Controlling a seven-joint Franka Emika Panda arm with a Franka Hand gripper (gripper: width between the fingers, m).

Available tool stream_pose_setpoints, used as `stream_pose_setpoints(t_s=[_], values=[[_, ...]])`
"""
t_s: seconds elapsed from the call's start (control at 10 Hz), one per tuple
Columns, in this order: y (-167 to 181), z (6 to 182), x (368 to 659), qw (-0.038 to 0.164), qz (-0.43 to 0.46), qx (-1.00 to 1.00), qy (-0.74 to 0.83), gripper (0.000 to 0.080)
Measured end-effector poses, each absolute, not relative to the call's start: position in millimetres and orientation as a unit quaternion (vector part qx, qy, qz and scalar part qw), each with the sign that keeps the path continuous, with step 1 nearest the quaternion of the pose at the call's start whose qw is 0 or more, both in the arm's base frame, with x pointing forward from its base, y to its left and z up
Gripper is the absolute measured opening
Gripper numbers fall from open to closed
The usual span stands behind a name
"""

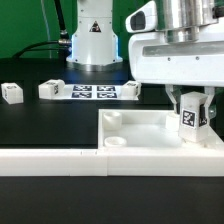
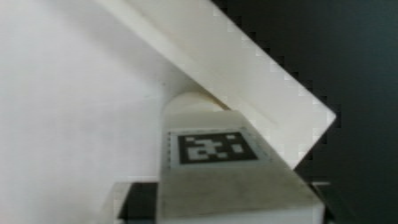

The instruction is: Assemble square table

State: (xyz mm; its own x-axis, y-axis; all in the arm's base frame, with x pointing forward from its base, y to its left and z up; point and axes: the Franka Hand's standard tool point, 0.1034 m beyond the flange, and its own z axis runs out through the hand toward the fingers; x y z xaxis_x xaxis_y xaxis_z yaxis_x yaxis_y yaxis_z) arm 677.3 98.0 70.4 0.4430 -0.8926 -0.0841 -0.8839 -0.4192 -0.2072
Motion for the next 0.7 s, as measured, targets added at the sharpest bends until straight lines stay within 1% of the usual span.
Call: stream_pose_setpoints(t_s=[0.1,0.3,0.4,0.5,0.6,0.7], values=[[95.6,70.4,676.6,0.127,-0.01,-0.795,0.594,0.0293],[94.0,70.7,676.5,0.131,0.002,-0.759,0.638,0.0293],[94.4,70.3,676.4,0.131,0.001,-0.76,0.637,0.0354],[94.4,69.8,676.2,0.131,0.0,-0.767,0.628,0.049],[94.4,70.4,676.2,0.129,-0.004,-0.786,0.605,0.049],[95.1,73.2,676.4,0.124,-0.02,-0.853,0.506,0.0614]])
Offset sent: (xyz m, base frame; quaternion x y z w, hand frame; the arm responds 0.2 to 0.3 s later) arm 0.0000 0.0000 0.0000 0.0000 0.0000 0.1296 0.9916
